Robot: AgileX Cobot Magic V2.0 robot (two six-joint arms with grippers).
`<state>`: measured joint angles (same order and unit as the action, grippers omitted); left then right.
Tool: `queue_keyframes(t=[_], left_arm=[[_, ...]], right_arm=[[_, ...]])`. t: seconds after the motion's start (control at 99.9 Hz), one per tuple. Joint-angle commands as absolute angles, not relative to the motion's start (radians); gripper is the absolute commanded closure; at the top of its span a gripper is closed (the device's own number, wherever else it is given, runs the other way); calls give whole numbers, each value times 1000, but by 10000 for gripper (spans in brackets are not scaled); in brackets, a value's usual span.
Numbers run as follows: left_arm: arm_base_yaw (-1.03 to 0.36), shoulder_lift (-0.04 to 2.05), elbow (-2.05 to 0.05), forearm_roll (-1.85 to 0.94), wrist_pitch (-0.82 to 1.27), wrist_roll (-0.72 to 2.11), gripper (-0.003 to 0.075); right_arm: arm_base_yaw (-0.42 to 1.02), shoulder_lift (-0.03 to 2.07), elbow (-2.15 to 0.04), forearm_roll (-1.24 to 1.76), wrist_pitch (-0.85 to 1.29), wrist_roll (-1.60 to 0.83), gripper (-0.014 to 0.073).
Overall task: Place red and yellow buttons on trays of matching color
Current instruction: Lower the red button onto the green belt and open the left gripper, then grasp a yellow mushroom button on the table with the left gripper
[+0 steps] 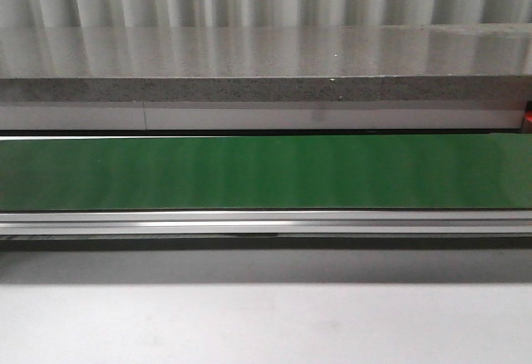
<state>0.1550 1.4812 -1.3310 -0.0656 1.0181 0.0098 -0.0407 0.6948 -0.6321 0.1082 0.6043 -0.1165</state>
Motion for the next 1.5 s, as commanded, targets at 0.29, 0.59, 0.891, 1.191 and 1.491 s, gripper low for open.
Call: queue_keyframes(t=[0.29, 0.59, 0.891, 1.191, 1.491], left_arm=[[411, 1442, -1265, -63, 930, -48, 101], [534, 1490, -1183, -67, 847, -84, 101], [538, 1598, -1183, -65, 817, -84, 101], [538, 1699, -1196, -44, 764, -84, 101], [538, 1794, -1262, -42, 768, -84, 101]], right_arm=[[-43, 690, -657, 111, 534, -126, 661], [-43, 690, -657, 111, 534, -126, 661], [-43, 690, -657, 111, 534, -126, 661], [-43, 690, -657, 111, 534, -126, 661], [-43, 690, -657, 111, 534, -126, 661]])
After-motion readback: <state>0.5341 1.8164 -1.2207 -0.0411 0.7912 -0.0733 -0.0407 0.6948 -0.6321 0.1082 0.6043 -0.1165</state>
